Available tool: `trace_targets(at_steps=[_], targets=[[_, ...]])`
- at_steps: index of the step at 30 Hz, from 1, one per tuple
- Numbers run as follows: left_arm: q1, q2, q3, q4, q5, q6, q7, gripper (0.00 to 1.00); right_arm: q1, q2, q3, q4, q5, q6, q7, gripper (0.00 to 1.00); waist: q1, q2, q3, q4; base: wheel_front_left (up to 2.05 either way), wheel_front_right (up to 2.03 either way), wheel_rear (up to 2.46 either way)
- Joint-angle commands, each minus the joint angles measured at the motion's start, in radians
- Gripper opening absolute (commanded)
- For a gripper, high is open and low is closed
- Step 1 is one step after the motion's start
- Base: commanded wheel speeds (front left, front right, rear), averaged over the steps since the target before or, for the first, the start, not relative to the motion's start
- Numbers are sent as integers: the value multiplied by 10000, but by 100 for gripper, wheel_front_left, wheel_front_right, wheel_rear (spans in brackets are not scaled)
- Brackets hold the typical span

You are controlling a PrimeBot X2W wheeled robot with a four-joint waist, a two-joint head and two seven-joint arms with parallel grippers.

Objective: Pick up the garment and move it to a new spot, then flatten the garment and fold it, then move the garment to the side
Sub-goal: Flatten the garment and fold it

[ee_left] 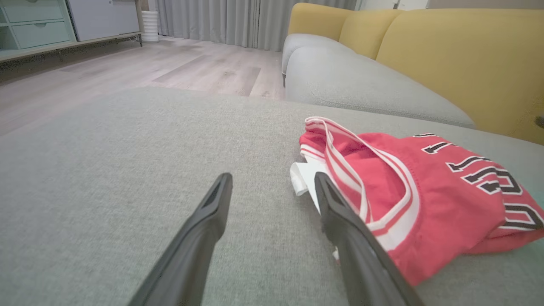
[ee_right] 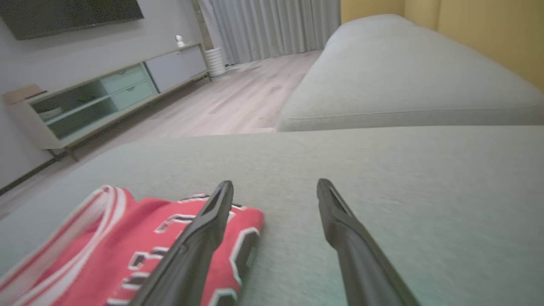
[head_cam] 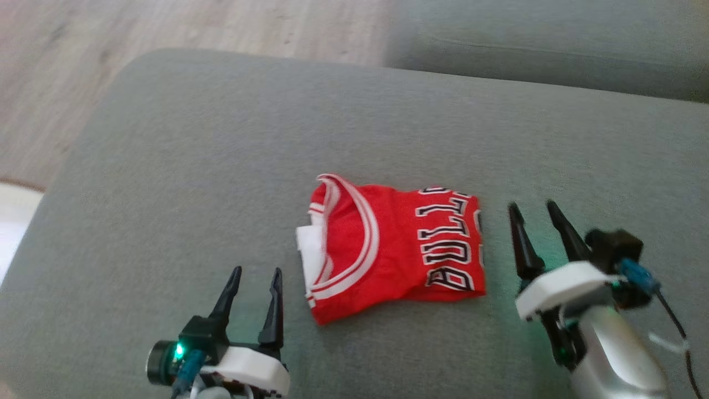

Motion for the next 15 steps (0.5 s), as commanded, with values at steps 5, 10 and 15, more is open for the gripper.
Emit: trace_targets(at_steps=[5, 10, 15], targets=[[-123, 5, 1033, -255, 277, 96, -97, 100, 657, 306, -648, -327, -1026, 65, -121, 100, 0, 0, -492, -1053, 0, 0, 0], [394, 5, 1353, -476, 135, 128, -97, 100, 1212, 431, -1022, -279, -1351, 65, -121, 100, 0, 0, -676, -1325, 0, 0, 0], [823, 5, 1386, -534, 135, 52, -97, 100, 1579, 502, -1139, -258, -1389, 65, -121, 100, 0, 0, -812, -1491, 0, 0, 0]])
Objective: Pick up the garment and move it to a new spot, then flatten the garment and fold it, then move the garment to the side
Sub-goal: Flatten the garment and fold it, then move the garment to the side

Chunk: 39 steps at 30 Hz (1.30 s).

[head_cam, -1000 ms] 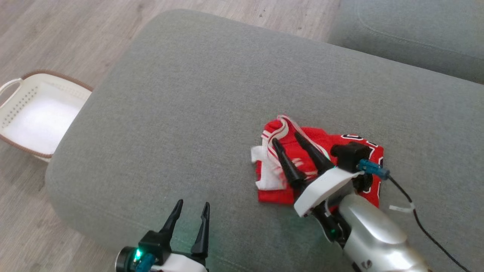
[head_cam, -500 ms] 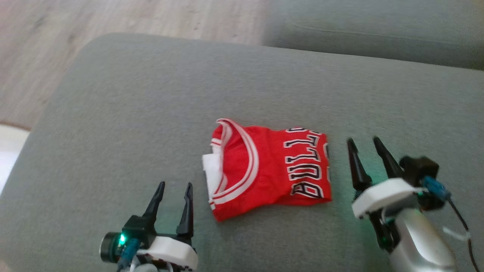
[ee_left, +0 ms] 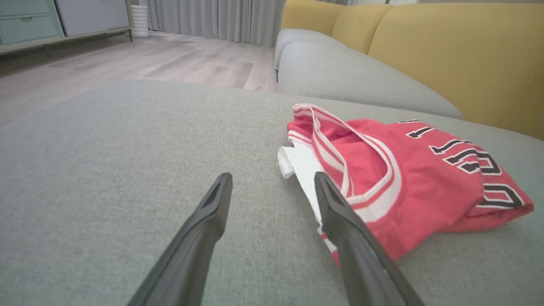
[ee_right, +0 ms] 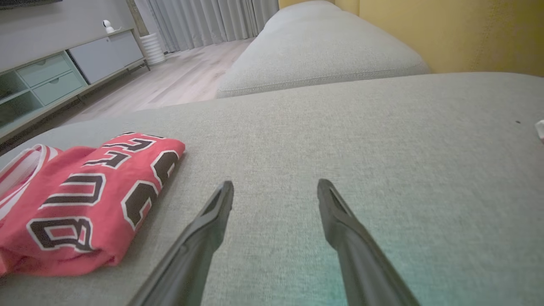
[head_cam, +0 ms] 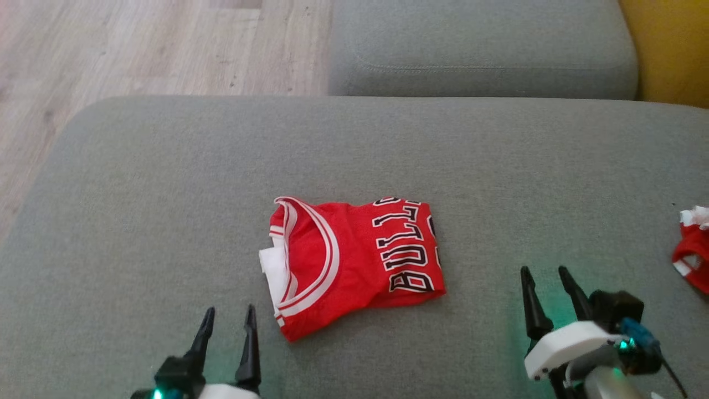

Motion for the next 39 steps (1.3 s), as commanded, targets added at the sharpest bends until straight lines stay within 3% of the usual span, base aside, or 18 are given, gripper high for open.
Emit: trace_targets(at_steps=[1, 10, 14, 21, 26, 31, 32, 33, 39], targets=[[-270, 14, 378, -376, -118, 8, -97, 100, -224, 80, 224, -262, -68, 65, -121, 100, 1, -1, -64, -64, 0, 0, 0], [-136, 14, 246, -513, 27, -64, -97, 100, -137, 107, 428, -233, 190, 65, -122, 100, 1, -1, -62, 37, 0, 0, 0], [-245, 14, -24, -433, 60, -133, -97, 100, -491, 108, 1024, 62, 485, 65, -122, 100, 1, -1, 96, 343, 0, 0, 0], [-367, 14, -523, -284, 50, -234, -97, 100, -2005, 109, 2119, 1069, 1215, 65, -122, 100, 1, -1, 474, 1389, 0, 0, 0], [-428, 14, -669, -233, 98, -230, -97, 100, -2837, 109, 2167, 2423, 1115, 65, -45, 100, 1, -1, 696, 2159, 0, 0, 0], [-379, 14, -636, -235, 140, -265, -97, 100, -3096, 110, 2074, 4002, 719, 65, 212, 100, 1, -1, 804, 2424, 0, 0, 0], [-365, 14, -605, -249, 140, -257, -97, 100, -3122, 110, 2006, 4244, 651, 65, 207, 36, 1, -1, 819, 2395, 0, 0, 0], [-345, 14, -568, -268, 139, -246, -97, 100, -3156, 110, 1912, 4457, 566, 65, 183, 0, 1, -1, 830, 2328, 0, 0, 0], [-370, 14, -565, -281, 90, -328, -97, 100, -3151, 110, 1307, 4858, 287, 65, -75, 0, 1, -1, 646, 1400, 0, 0, 0]])
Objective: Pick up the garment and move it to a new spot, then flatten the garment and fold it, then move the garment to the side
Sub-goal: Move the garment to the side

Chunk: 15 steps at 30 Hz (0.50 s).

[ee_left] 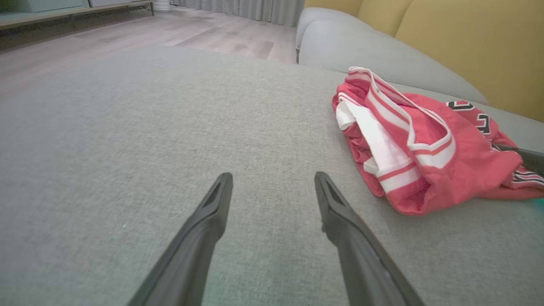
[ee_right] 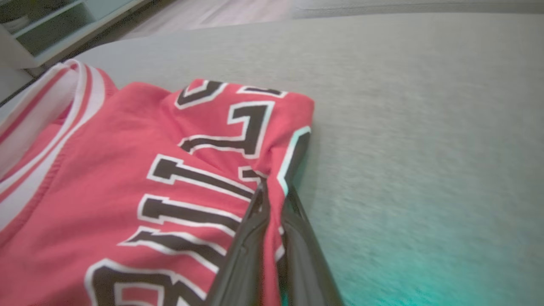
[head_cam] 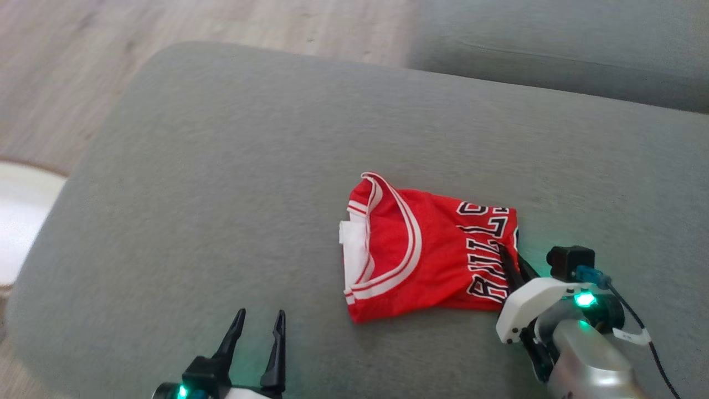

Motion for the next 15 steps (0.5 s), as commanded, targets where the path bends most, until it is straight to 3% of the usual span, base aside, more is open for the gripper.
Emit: trace_targets(at_steps=[1, 3, 15], targets=[[-377, 1, 324, -302, 19, -38, -97, 100, 197, -78, 10, -30, -28, 62, -80, 0, 0, -1, -176, -764, 0, 0, 0], [-414, 1, 297, -310, 12, -70, -97, 100, 239, -78, 1, -133, 14, 62, -91, 0, 0, -1, -218, -1058, 0, 0, 0], [-1184, 1, -396, -411, -574, -58, -97, 100, 880, -78, 919, -1786, 602, 62, -107, 0, 0, -1, -306, -5323, 0, 0, 0]])
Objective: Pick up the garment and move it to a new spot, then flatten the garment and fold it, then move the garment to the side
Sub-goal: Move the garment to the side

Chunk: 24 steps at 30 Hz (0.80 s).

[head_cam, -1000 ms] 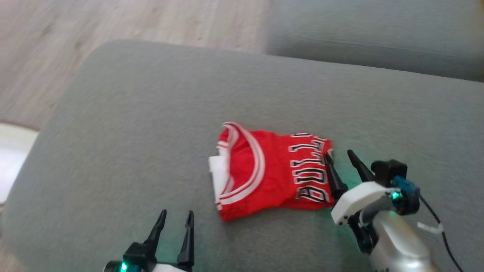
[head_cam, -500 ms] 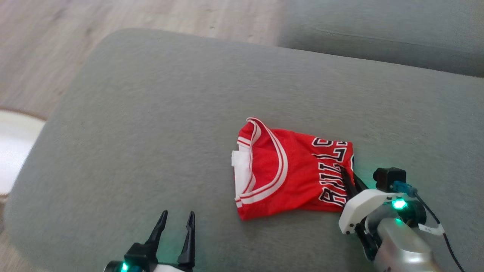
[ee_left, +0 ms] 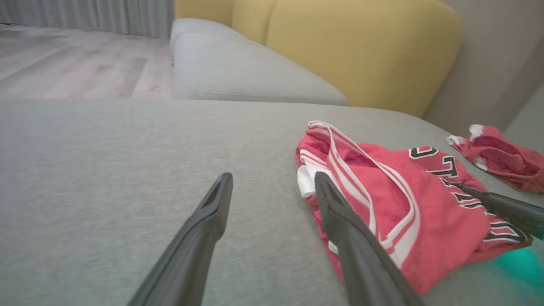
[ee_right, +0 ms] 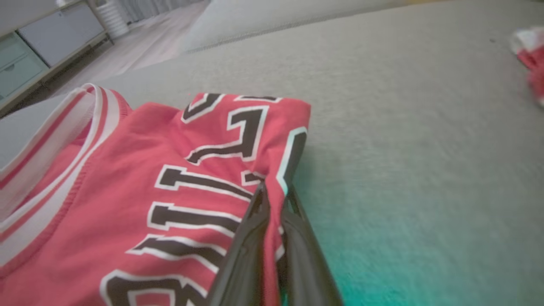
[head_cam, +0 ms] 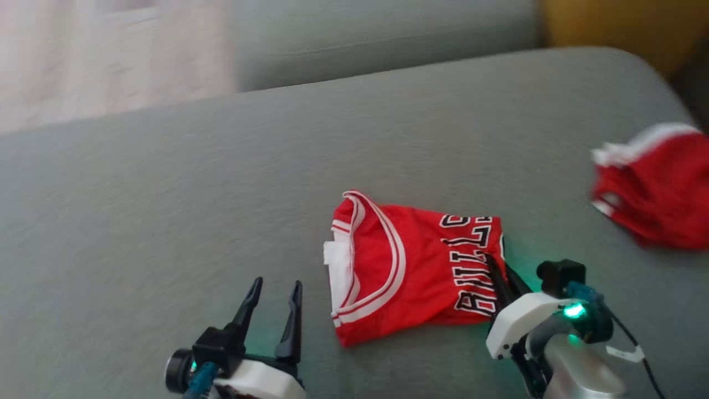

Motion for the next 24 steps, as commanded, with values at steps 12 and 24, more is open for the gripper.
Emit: trace_targets(at_steps=[12, 24], targets=[[-747, -1, -72, -228, -276, 65, -97, 100, -46, -32, 850, -953, 667, 33, -110, 0, -1, -1, 403, -3492, 0, 0, 0], [-824, -1, 144, 104, 84, 39, -97, 100, -2273, -623, 248, -869, -374, 33, -110, 0, -1, -1, 1090, -2464, 0, 0, 0]])
